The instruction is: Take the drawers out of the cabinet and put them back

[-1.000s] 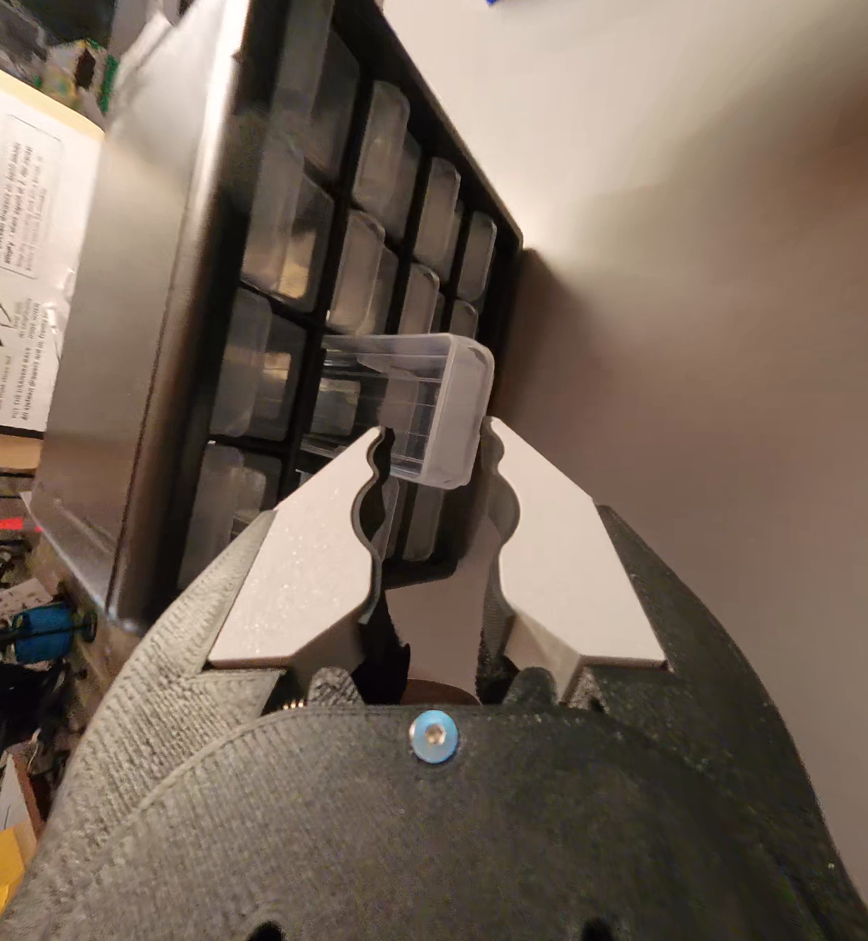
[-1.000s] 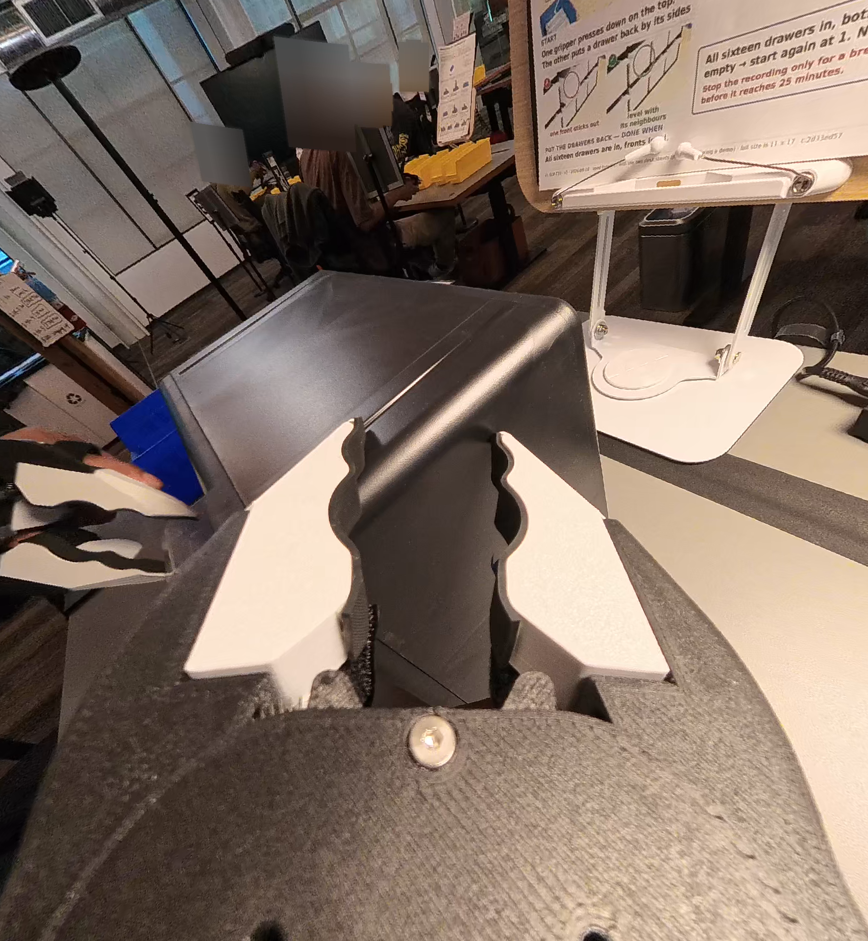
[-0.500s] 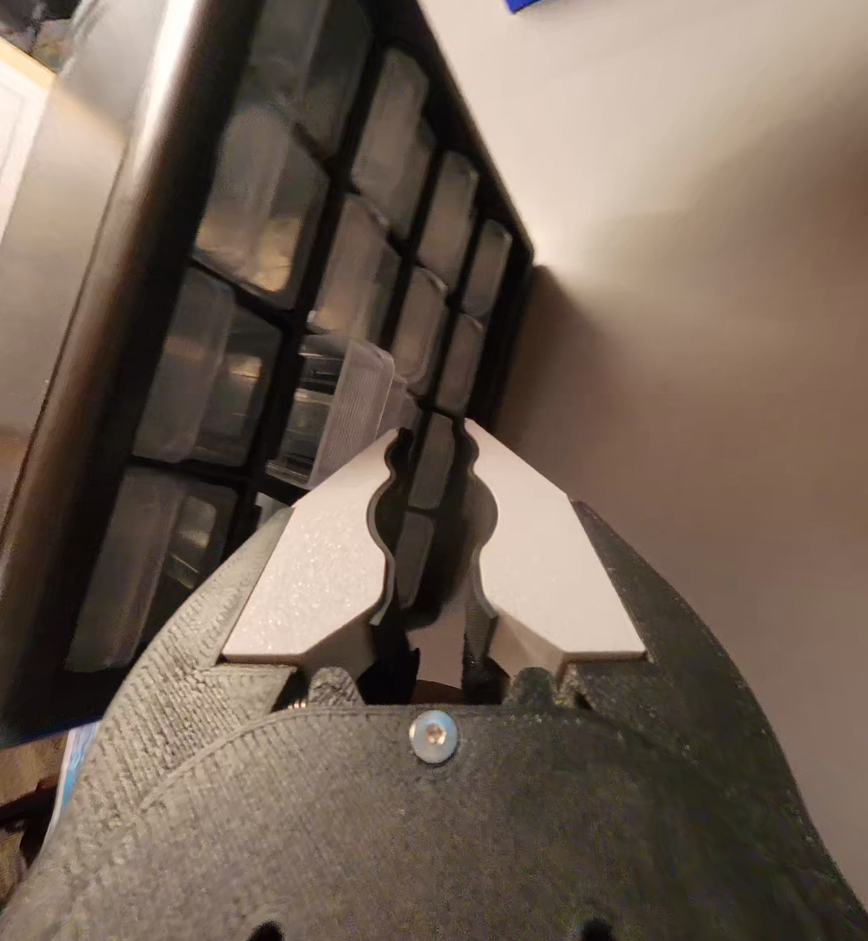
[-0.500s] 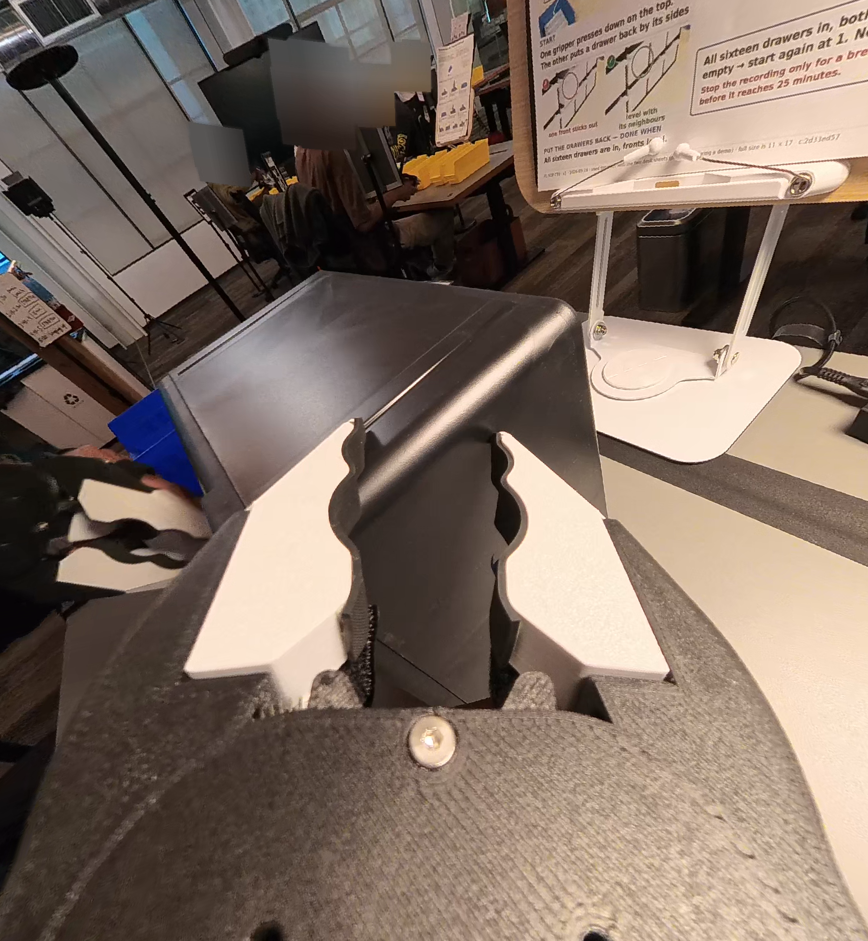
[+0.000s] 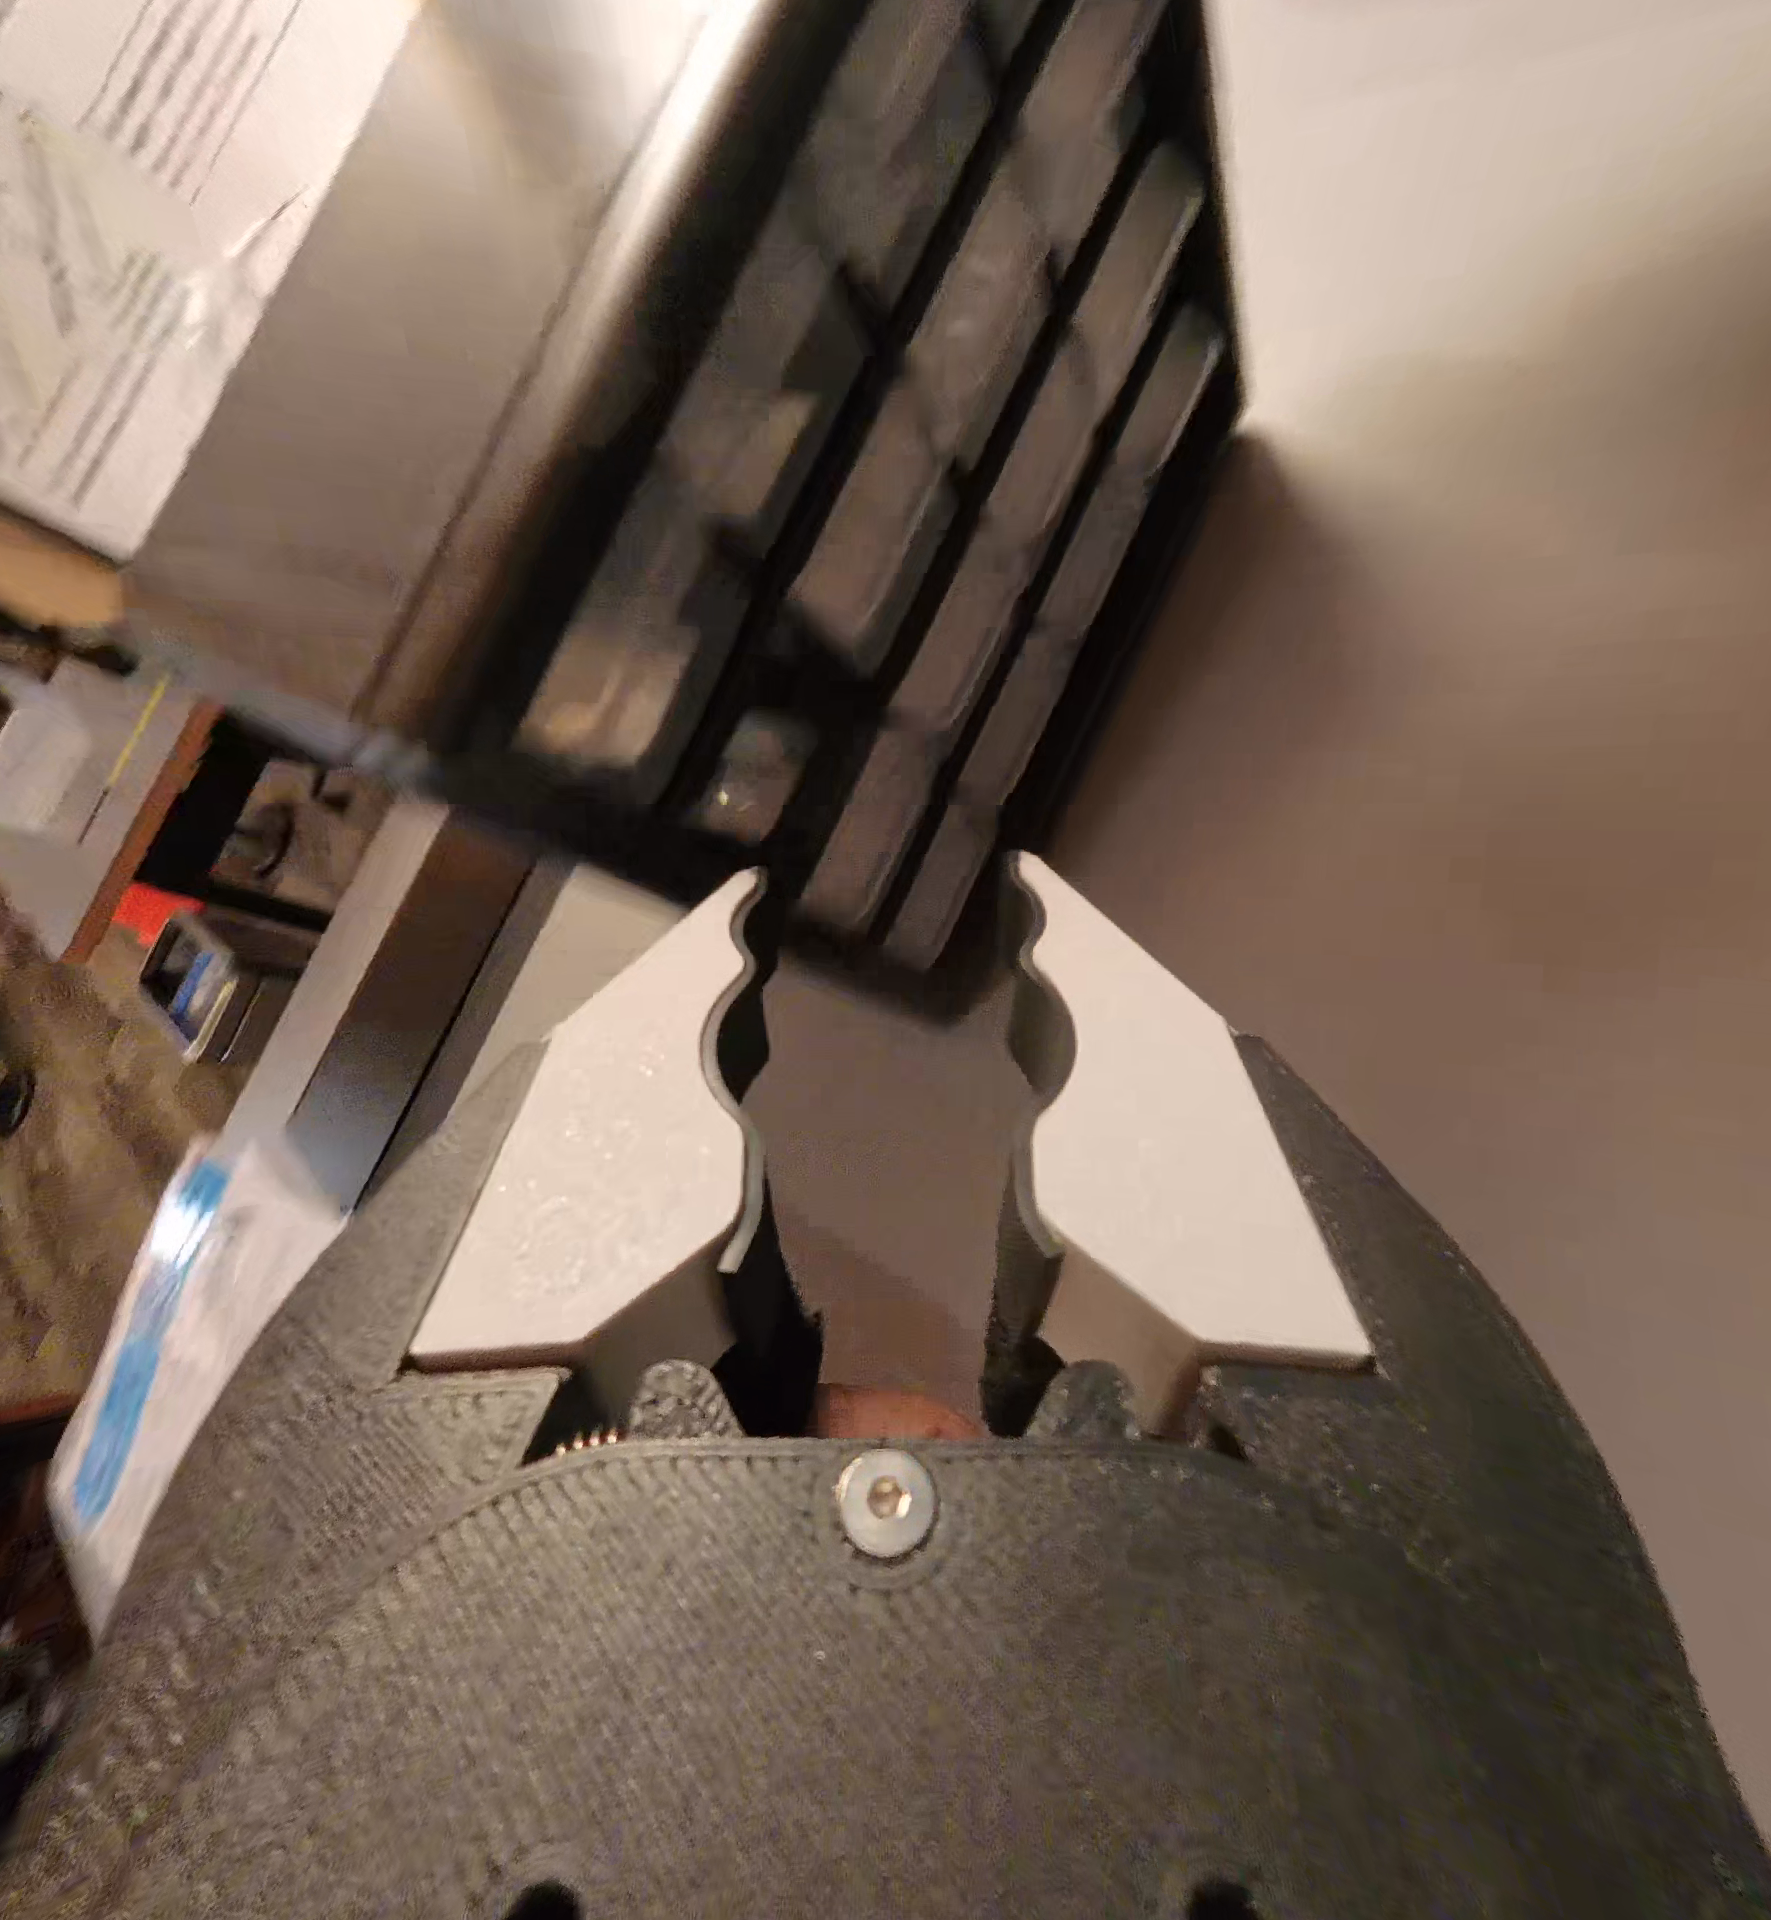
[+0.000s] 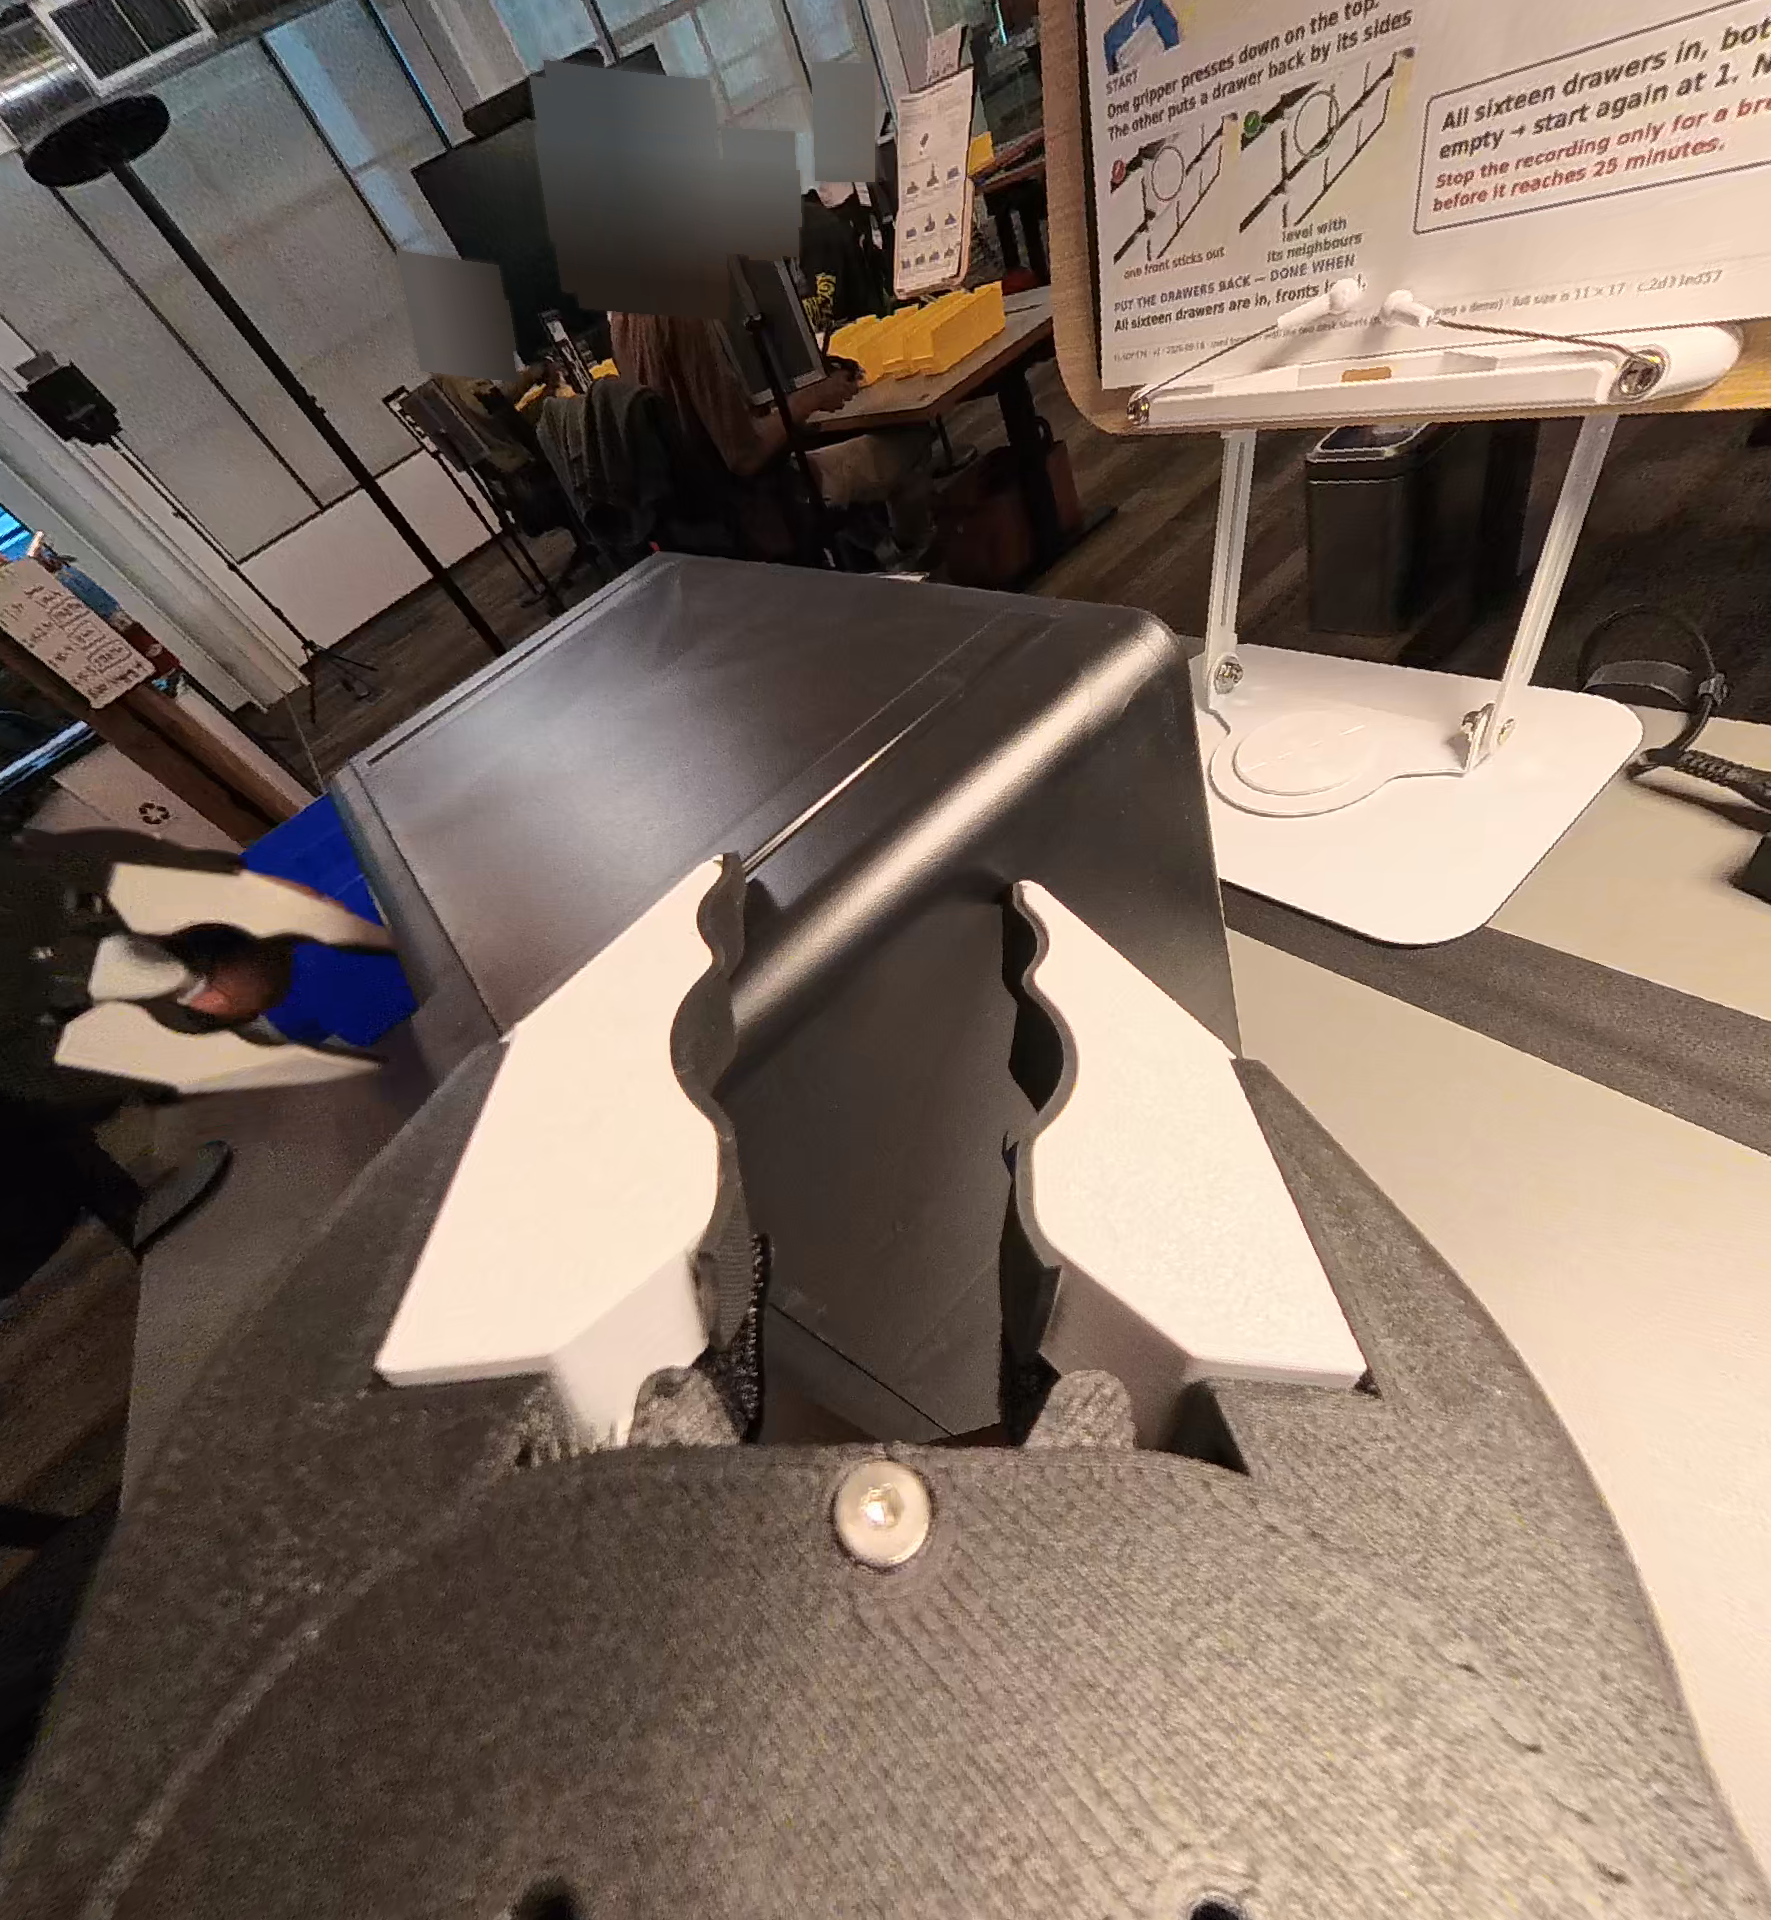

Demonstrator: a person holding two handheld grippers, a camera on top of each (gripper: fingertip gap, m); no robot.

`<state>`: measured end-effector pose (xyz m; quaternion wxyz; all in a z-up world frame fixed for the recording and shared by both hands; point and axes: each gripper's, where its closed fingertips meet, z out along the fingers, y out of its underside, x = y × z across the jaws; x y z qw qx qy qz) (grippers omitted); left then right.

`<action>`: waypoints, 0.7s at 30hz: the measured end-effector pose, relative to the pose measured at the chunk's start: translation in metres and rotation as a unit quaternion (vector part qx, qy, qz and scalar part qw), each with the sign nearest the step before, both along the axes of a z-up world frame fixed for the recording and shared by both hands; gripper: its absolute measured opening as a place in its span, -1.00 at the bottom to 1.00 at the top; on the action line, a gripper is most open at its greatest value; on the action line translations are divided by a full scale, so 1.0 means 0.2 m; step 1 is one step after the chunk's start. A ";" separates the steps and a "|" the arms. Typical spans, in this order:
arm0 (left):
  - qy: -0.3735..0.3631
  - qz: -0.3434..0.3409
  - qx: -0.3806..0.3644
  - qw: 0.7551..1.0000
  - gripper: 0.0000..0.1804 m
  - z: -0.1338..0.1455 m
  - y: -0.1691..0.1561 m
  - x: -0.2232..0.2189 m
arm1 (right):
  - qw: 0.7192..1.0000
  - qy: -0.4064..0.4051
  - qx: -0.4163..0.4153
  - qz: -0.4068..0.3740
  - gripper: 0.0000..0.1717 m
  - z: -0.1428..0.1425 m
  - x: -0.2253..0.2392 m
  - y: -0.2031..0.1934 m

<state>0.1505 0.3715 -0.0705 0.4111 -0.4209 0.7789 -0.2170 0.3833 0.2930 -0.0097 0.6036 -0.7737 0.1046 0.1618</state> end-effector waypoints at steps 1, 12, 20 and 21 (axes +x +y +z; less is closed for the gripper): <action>0.002 0.018 0.007 1.000 -0.50 0.03 0.09 -0.07 | 1.000 0.000 0.000 0.000 -0.38 0.00 0.00 0.00; 0.193 0.207 0.092 0.955 -0.35 -0.17 1.31 -0.79 | 1.000 -0.002 -0.001 -0.001 -0.38 0.00 0.00 0.00; 0.238 0.216 0.066 0.945 -0.43 -0.49 1.66 -0.76 | 1.000 -0.010 -0.003 -0.007 -0.39 0.00 0.00 0.00; 0.249 0.216 0.069 0.942 -0.46 -0.53 1.68 -0.76 | 1.000 -0.010 -0.002 -0.006 -0.39 0.00 0.00 0.00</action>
